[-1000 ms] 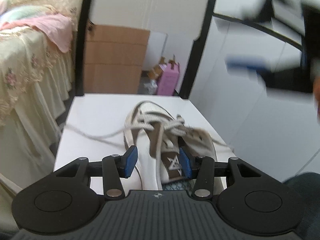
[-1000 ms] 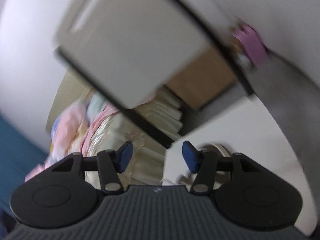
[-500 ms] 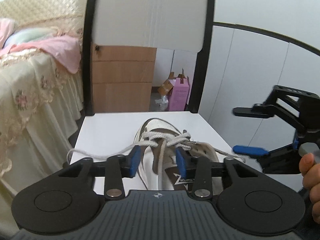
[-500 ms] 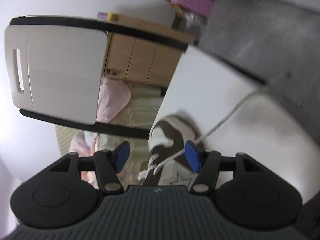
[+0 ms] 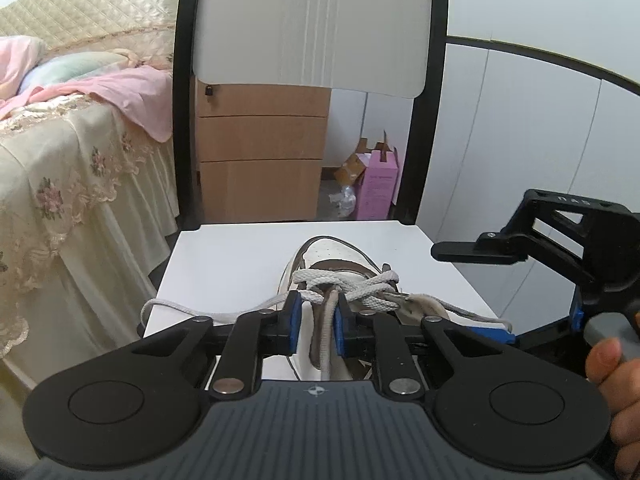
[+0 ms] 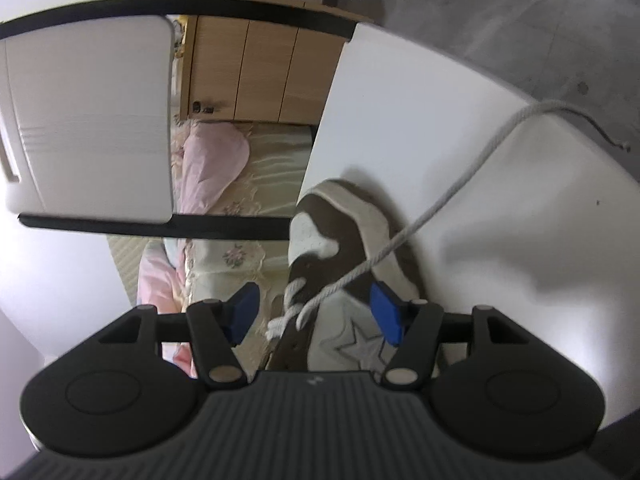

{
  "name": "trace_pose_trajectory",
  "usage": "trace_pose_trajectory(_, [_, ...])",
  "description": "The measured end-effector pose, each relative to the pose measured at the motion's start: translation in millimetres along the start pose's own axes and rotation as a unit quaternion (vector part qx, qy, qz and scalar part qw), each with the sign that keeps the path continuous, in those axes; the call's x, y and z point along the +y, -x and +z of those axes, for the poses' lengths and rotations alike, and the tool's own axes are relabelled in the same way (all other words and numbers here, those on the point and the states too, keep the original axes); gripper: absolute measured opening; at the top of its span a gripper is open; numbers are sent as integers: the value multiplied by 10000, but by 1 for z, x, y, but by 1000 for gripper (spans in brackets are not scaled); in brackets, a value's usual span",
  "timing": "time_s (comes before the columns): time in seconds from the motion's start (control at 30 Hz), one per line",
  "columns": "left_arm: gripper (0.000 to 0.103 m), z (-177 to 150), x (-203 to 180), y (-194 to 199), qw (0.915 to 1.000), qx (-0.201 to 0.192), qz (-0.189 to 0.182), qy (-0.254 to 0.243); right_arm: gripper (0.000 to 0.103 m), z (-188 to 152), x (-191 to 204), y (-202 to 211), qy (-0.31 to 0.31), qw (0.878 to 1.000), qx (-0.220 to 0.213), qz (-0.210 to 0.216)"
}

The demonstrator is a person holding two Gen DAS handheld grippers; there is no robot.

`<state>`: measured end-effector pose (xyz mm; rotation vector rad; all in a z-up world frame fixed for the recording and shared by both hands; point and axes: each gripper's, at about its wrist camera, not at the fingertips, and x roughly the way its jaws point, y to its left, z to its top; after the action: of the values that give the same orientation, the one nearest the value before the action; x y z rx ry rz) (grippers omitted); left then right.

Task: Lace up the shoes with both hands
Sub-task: 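Grasp the white lace with the right tool and pull it up high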

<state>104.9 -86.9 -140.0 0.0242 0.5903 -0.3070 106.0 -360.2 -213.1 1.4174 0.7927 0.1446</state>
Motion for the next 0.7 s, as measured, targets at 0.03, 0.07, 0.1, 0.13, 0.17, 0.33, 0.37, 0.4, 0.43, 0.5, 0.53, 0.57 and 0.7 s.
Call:
trace_pose_trajectory(0.03, [11, -1, -3, 1, 10000, -9, 61, -17, 63, 1, 0, -1, -13, 10000, -56, -19])
trace_pose_trajectory(0.07, [11, -1, -6, 2, 9999, -15, 128, -31, 63, 3, -1, -2, -27, 9999, -116, -40])
trace_pose_trajectory(0.1, [11, -2, -9, 2, 9998, -19, 194, -40, 62, 5, -2, -3, -26, 9998, -179, -56])
trace_pose_trajectory(0.13, [11, -2, -10, 2, 9997, -17, 240, -30, 62, 6, -3, -5, -21, 9997, -249, -84])
trace_pose_trajectory(0.17, [11, -1, -11, 2, 9997, -11, 262, -7, 61, 8, -4, -6, -5, 9994, -327, -142])
trace_pose_trajectory(0.33, [11, 1, -7, 2, 9996, 56, 239, 139, 42, 13, -10, -4, 7, 9968, -665, -434])
trace_pose_trajectory(0.37, [11, 1, -6, 1, 9996, 69, 226, 158, 33, 14, -10, -4, 33, 9960, -748, -488])
trace_pose_trajectory(0.4, [11, 2, -5, 1, 9996, 84, 210, 184, 24, 15, -11, -5, 56, 9954, -805, -520])
trace_pose_trajectory(0.43, [11, 2, -4, 1, 9996, 94, 194, 198, 19, 16, -11, -6, 67, 9953, -814, -527])
trace_pose_trajectory(0.5, [11, 2, -3, 1, 9996, 106, 152, 197, 11, 17, -10, -7, 157, 9945, -897, -519])
trace_pose_trajectory(0.53, [11, 2, -2, 1, 9997, 108, 117, 200, 10, 17, -7, -6, 261, 9934, -992, -504])
trace_pose_trajectory(0.57, [11, 2, 0, 1, 9996, 109, 52, 258, 9, 16, -4, -6, 368, 9922, -1090, -478])
trace_pose_trajectory(0.7, [13, 2, 14, 0, 9978, 173, -212, 603, 9, 7, 13, 5, 848, 9834, -1593, -202])
